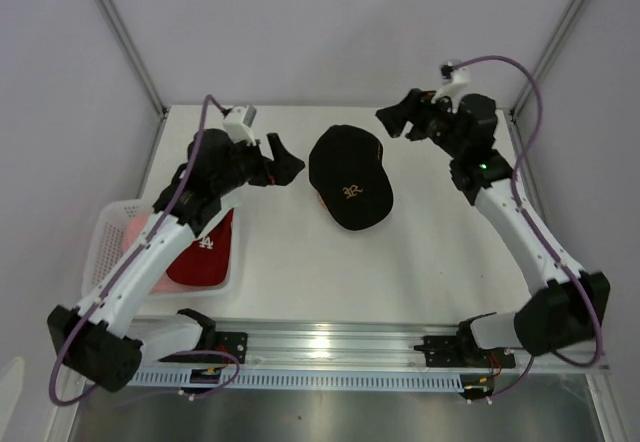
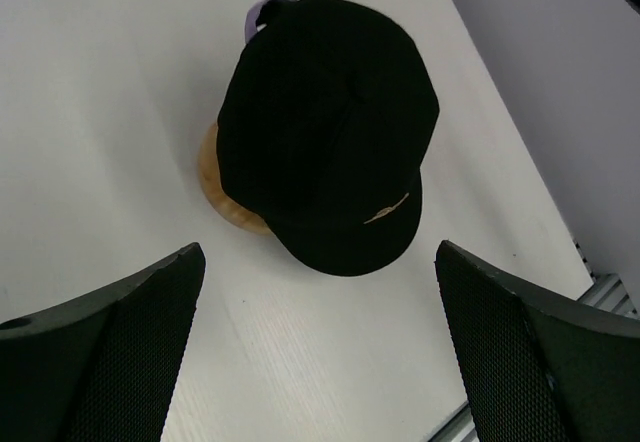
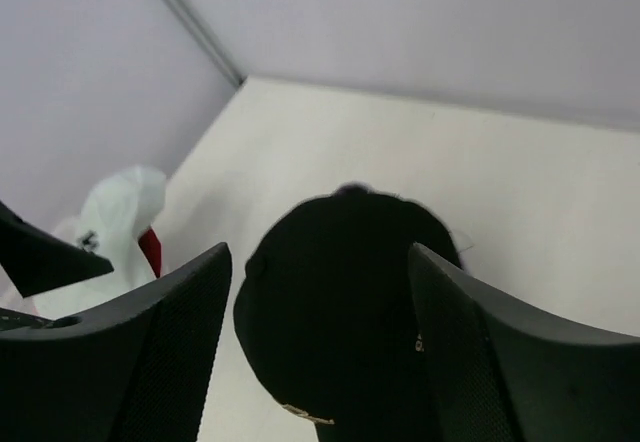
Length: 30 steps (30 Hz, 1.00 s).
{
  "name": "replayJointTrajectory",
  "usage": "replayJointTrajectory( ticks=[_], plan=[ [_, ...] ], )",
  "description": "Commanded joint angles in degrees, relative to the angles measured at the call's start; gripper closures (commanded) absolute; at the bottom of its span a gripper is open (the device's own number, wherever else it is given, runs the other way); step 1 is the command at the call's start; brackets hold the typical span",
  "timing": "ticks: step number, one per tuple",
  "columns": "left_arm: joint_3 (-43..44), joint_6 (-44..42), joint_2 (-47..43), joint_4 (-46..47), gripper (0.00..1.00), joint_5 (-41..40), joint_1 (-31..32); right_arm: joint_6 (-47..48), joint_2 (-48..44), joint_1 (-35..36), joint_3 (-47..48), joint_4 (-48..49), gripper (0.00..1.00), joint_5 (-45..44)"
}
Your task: Stack the hats
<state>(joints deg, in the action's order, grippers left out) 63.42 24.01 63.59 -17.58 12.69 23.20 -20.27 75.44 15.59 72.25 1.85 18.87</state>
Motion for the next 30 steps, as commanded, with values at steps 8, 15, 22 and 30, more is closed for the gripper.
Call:
replayJointTrajectory(
  ticks=[8, 15, 22, 30],
  plan=[
    [2.07, 0.34, 12.69, 12.38, 0.02, -2.14, 5.1, 3.14, 18.68, 5.41, 4.4, -6.6, 0.47, -0.25],
    [2.32, 0.51, 18.23, 16.36, 0.06, -0.21, 5.19, 1.47, 23.08, 4.45, 2.99, -4.84, 0.52, -2.09],
    [7.42, -0.54, 22.62, 12.94, 0.06, -1.61, 5.19, 0.32, 24.49, 3.04, 2.81, -5.27, 0.54, -2.09],
    [11.99, -4.23, 17.1, 2.75, 0.03, -8.88, 5.19, 1.37, 18.17, 2.69, 5.52, -8.07, 0.3, -1.74]
  ],
)
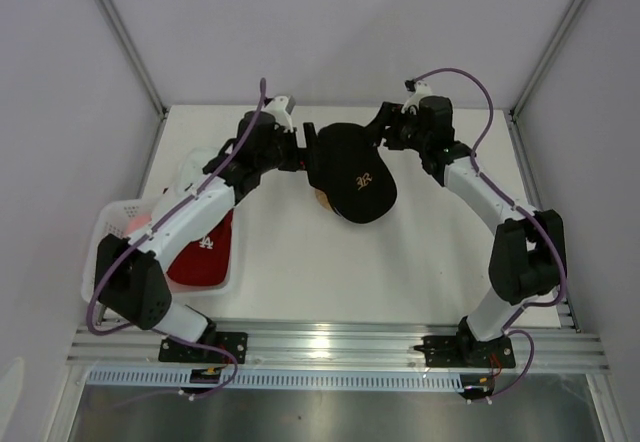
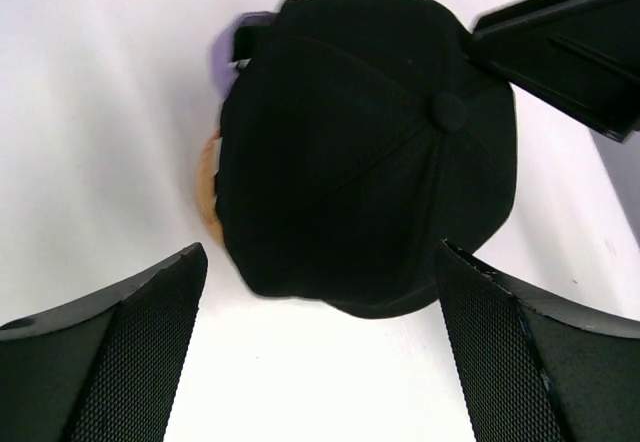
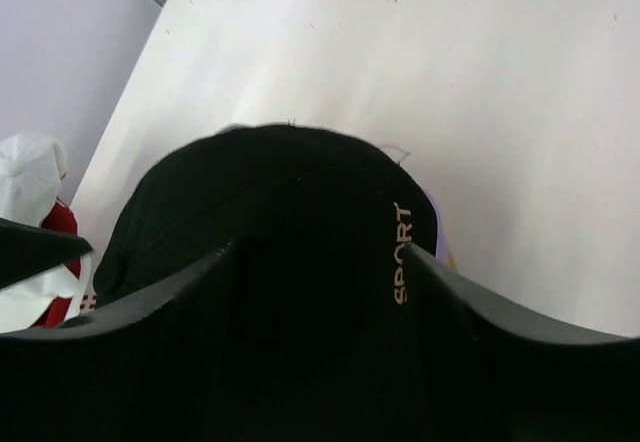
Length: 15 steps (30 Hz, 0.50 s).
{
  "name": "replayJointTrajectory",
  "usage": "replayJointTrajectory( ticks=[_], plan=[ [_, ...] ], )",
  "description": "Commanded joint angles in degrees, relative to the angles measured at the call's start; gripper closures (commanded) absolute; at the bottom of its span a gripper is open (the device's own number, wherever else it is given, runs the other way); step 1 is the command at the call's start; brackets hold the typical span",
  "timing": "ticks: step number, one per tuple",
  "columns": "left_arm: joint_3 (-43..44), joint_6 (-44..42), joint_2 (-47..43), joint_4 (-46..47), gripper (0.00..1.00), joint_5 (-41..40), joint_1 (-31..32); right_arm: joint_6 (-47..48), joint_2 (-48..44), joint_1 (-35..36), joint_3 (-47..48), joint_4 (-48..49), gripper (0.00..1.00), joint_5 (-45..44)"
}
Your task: Stack the hats
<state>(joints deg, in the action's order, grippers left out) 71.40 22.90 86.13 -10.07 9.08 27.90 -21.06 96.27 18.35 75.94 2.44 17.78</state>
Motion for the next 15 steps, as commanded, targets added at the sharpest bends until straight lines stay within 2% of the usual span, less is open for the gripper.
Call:
replayJointTrajectory(
  ticks=[1, 6, 7, 9, 10, 12, 13, 15],
  plan=[
    [4.62, -3.38, -6.92, -6.7, 0.03, -7.48, 0.49, 2.51, -3.62, -0.15, 3.23, -9.9, 0.27, -0.38],
    [2.09, -3.92, -19.47, -15.67, 0.01, -30.31, -0.12, 6.64, -10.83, 0.11, 11.41, -15.53, 0.15, -0.73],
    [-1.23, -3.04, -21.33, -15.77, 0.01, -35.48, -2.13, 6.91, -11.88, 0.46, 12.03, -15.27, 0.11, -0.38],
    [-5.19, 1.34, -26.33, -15.77, 0.0, -34.06, -6.69, 6.74, -14.0, 2.81, 12.12, -13.79, 0.08, 1.55],
    [-6.34, 2.84, -27.67, -15.95, 0.01, -29.08, -13.16, 6.38, -14.09, 3.96, 12.12, -13.25, 0.07, 2.43],
    [-10.38, 5.66, -29.25, -15.69, 0.01, -25.18, -18.91, 5.77, -13.05, 7.99, 12.04, -11.59, 0.06, 5.41],
    [-11.01, 5.67, -29.7, -14.9, 0.01, -24.38, -22.85, 5.77, -12.17, 9.58, 12.3, -11.14, 0.05, 6.29],
    [-11.81, 0.51, -29.09, -13.67, 0.0, -20.7, -25.08, 3.94, -8.49, 12.83, 13.0, -9.65, 0.05, 8.05]
  ],
)
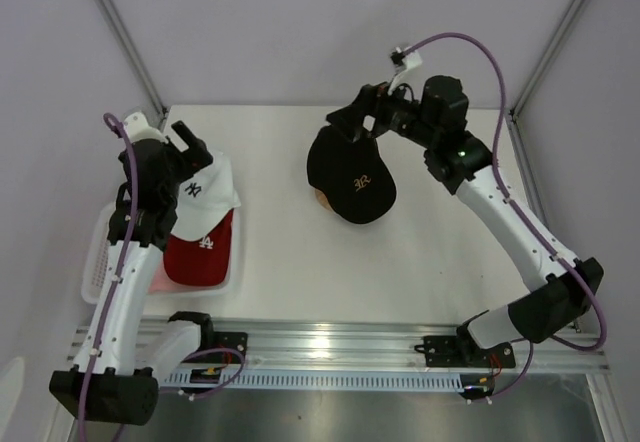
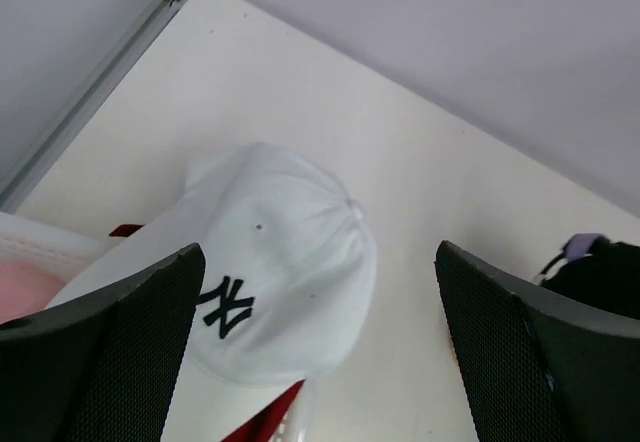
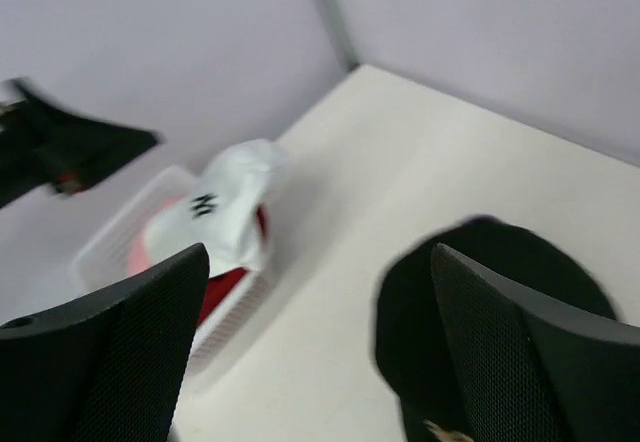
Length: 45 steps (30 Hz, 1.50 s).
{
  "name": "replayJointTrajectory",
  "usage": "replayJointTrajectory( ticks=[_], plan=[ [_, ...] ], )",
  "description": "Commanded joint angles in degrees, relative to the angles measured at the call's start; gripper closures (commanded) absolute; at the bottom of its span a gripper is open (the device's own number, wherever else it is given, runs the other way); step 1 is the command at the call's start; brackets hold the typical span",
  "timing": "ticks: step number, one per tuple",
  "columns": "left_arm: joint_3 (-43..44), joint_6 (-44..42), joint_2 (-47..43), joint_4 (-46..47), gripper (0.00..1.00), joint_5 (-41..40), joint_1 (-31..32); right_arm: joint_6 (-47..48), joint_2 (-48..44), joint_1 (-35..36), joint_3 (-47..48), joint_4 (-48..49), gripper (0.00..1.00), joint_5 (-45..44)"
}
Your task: Stack the hats
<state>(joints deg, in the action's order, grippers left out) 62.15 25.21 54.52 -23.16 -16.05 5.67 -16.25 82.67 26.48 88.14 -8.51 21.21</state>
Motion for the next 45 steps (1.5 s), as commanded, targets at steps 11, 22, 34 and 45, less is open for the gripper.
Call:
replayJointTrajectory(
  ticks=[11, 22, 34, 45],
  plan=[
    [6.49, -39.24, 20.88, 0.65, 0.12, 21.58, -5.41, -0.29, 6.89, 6.04, -1.38, 3.41, 0.0, 7.71],
    [11.14, -57.01, 19.74, -3.28, 0.11, 47.66, -15.93, 5.7, 4.51, 2.7, -1.22, 0.61, 0.0, 3.66],
    [19.58, -93.82, 29.75, -27.1, 0.22, 70.37, -25.18, 5.17, 4.26, -5.65, 0.54, -3.43, 0.01, 4.2],
    [31.8, -104.22, 41.8, -39.24, 0.24, 68.44, -27.73, 5.18, -0.05, -6.09, 2.12, -8.8, 0.0, -0.03]
  ],
)
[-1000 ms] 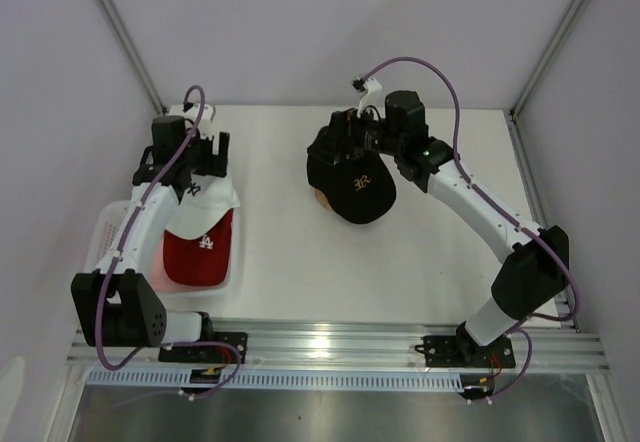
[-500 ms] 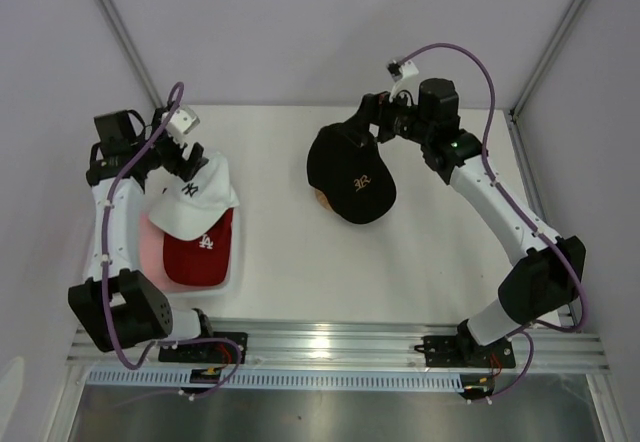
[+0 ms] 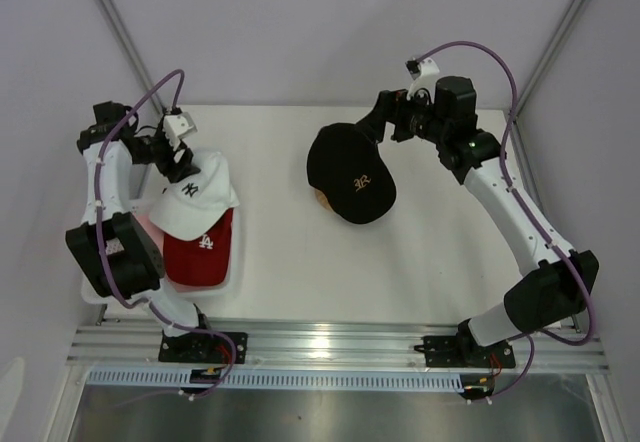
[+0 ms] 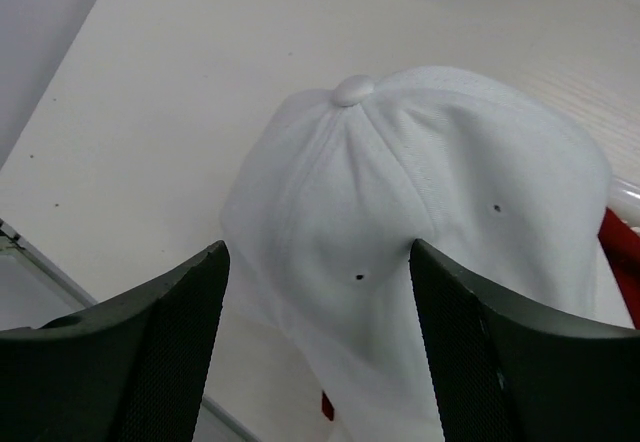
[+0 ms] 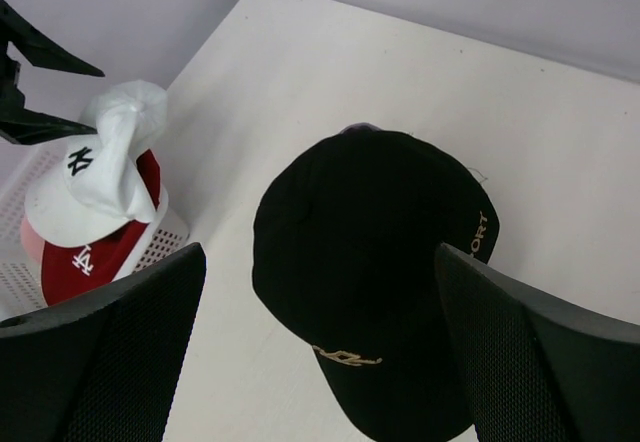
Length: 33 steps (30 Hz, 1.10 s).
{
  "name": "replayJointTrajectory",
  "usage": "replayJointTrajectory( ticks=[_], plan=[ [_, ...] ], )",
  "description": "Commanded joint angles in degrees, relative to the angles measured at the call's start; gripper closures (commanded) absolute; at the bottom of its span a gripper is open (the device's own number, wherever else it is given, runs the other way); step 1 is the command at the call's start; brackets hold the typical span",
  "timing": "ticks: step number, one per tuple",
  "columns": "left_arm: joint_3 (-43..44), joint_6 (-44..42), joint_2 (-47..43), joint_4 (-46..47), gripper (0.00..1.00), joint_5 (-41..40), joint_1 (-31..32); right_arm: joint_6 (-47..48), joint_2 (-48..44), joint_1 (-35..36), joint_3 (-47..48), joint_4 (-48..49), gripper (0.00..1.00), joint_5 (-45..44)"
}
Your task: Stack the hats
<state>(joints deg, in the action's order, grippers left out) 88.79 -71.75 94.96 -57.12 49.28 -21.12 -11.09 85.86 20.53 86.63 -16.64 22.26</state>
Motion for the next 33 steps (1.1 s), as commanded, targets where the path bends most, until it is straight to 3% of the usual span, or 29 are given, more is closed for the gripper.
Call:
replayJointTrajectory(
  ticks=[1, 7, 13, 14, 15, 16, 19, 20, 21, 23, 24, 27, 28, 33],
  plan=[
    [5.51, -7.7, 2.07, -5.28, 0.24, 3.63, -0.94, -0.16, -3.6, -0.23, 3.72, -0.58, 0.0, -0.47],
    [9.2, -8.5, 7.59, -8.07, 0.22, 4.08, -0.85, 0.02, -5.97, -0.14, 2.84, -0.49, 0.01, -1.69],
    [4.73, -8.06, 7.7, -7.83, 0.28, 1.09, 0.12, -0.51, -7.29, -0.14, 3.11, -0.85, 0.01, -2.31],
    [4.55, -7.8, 7.0, -7.57, 0.33, 1.08, 0.03, -0.51, -7.64, -0.23, 2.85, -0.93, 0.0, -2.75],
    [4.37, -7.1, 6.56, -7.48, 0.62, 1.52, 0.12, -0.42, -7.9, -0.23, 2.41, -0.85, 0.0, -3.45],
    [4.02, -6.05, 5.86, -6.69, 0.72, 2.13, 0.12, -0.33, -8.6, -0.14, 2.14, -0.76, 0.01, -3.71],
    [4.54, -1.58, 1.47, -4.32, 0.83, 4.6, 0.64, -0.33, -10.01, -0.23, 0.3, 0.55, 0.01, -5.64],
    [4.37, 1.14, -0.19, -2.75, 0.91, 4.51, 0.99, -0.94, -10.71, -0.32, -0.14, 1.0, 0.01, -6.35],
    [4.46, 9.17, -3.6, 1.97, 0.99, 3.9, 1.69, -1.47, -11.07, -0.58, -0.67, 2.04, 0.01, -7.22],
    [3.67, 20.27, -7.05, 8.4, 0.99, 2.41, 2.92, -3.22, -11.59, -1.72, -2.16, 3.28, 0.01, -7.5],
    [3.41, 31.12, -10.55, 14.0, 0.99, 0.66, 3.54, -5.93, -11.6, -2.33, -2.78, 4.07, 0.01, -6.19],
    [1.83, 47.77, -15.31, 21.76, 0.99, -5.83, 8.1, -11.82, -11.51, -4.44, -5.24, 8.28, 0.01, -3.37],
    [1.47, 50.8, -18.37, 23.18, 0.99, -13.25, 10.03, -13.06, -11.6, -4.71, -6.11, 9.34, 0.01, -2.76],
    [-1.24, 74.69, -24.98, 27.93, 0.99, -26.49, 24.7, -18.78, -13.44, -5.85, -11.13, 12.87, 0.01, -1.78]
  ],
)
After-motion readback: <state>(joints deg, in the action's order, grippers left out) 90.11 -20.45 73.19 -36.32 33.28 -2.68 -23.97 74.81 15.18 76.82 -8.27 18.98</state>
